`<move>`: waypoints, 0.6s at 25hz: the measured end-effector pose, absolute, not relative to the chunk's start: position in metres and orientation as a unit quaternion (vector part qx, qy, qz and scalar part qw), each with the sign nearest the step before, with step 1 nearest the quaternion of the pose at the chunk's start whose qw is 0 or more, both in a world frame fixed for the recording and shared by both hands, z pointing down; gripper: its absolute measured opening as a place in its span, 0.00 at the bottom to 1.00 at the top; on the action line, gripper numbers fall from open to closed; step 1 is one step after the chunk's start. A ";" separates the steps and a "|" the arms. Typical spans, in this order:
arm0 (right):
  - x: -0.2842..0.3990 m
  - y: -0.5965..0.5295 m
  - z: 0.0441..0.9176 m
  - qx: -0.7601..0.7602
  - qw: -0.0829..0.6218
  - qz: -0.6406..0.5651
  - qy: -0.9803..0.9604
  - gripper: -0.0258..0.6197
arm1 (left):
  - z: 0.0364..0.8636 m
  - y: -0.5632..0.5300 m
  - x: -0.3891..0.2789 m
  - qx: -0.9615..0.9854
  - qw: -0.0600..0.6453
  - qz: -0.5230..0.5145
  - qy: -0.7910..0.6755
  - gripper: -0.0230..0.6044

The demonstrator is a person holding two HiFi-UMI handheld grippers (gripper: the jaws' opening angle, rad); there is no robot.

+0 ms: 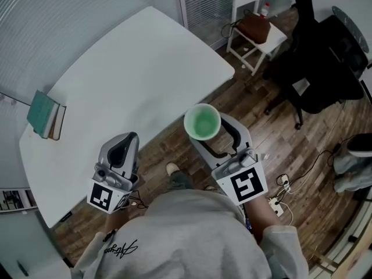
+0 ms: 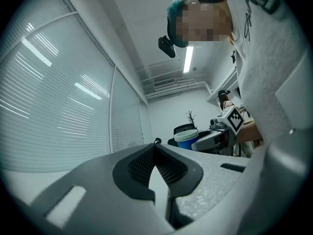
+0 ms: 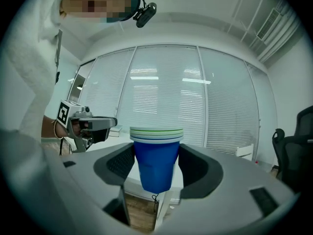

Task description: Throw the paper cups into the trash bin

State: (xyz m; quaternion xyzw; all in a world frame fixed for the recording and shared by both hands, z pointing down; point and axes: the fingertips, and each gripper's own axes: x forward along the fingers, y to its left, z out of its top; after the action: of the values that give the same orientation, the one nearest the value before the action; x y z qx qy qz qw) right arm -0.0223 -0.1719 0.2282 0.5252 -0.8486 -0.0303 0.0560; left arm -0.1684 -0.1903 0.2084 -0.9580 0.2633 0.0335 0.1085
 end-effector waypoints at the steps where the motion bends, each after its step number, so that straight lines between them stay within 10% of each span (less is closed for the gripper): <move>1: -0.017 -0.167 0.228 0.528 0.055 -0.029 -0.847 0.46 | 0.208 -0.187 -0.162 -0.959 0.108 0.035 0.259 0.04; 15: 0.048 -0.103 0.226 0.579 0.045 -0.025 -0.814 0.46 | 0.206 -0.141 -0.092 -0.974 0.101 0.048 0.198 0.04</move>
State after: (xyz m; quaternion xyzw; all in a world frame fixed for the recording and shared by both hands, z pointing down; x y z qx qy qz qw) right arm 0.0476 -0.1028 0.2260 0.5792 -0.8136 -0.0249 0.0451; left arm -0.0925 -0.1406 0.2064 -0.9737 0.1984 0.0477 0.1012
